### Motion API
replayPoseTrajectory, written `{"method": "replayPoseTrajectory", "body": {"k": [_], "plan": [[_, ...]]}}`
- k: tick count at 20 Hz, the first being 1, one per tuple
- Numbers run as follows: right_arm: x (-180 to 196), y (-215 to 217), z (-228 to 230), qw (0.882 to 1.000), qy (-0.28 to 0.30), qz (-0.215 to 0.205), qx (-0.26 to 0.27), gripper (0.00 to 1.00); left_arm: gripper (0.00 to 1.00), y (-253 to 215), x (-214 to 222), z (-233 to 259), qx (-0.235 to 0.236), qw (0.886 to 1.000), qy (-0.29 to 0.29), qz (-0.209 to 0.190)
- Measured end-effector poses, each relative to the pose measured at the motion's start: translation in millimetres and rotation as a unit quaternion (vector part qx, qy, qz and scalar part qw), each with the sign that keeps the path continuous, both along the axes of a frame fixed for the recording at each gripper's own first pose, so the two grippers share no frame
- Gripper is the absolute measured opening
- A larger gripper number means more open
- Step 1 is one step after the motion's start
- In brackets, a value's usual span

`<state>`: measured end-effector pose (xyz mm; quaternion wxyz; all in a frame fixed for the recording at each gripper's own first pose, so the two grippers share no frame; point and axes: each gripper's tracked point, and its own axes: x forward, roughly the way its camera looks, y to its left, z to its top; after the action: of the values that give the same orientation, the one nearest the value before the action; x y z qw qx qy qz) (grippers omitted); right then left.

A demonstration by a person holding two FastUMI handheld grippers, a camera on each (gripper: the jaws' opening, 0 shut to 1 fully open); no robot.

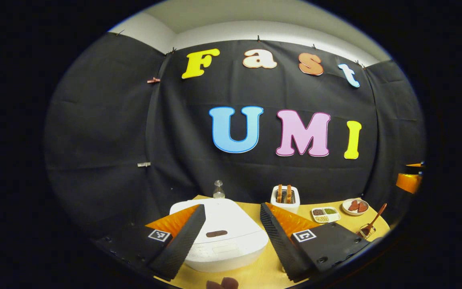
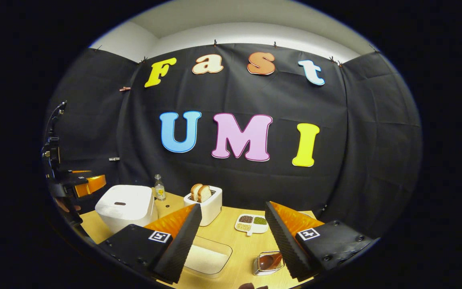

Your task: Close the left gripper, press the button to open the rice cooker; take a wooden spoon from the chopstick holder with the right hand, scoop a spoonful of rice and pour it into the rice cooker, then put the wooden spoon back into the chopstick holder.

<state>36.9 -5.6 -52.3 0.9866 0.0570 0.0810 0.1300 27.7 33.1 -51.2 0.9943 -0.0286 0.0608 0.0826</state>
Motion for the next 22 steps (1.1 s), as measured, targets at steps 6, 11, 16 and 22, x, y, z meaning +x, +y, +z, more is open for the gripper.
{"method": "replayPoseTrajectory", "body": {"k": [6,11,16,22], "plan": [[-12,1,14,1.000,-0.014,0.004,0.002,0.99,0.95,-21,-43,8,-0.010,1.000,-0.001,-0.007],[-16,-5,15,1.000,-0.023,0.013,-0.007,0.99,0.95,-25,-53,16,-0.009,1.000,-0.009,0.007],[-17,-14,15,1.000,-0.025,0.011,0.000,1.00,0.95,-33,-56,23,-0.005,1.000,-0.014,0.012],[-16,-28,17,1.000,-0.029,-0.004,0.001,1.00,0.95,-40,-52,34,0.010,1.000,-0.024,0.007]]}}
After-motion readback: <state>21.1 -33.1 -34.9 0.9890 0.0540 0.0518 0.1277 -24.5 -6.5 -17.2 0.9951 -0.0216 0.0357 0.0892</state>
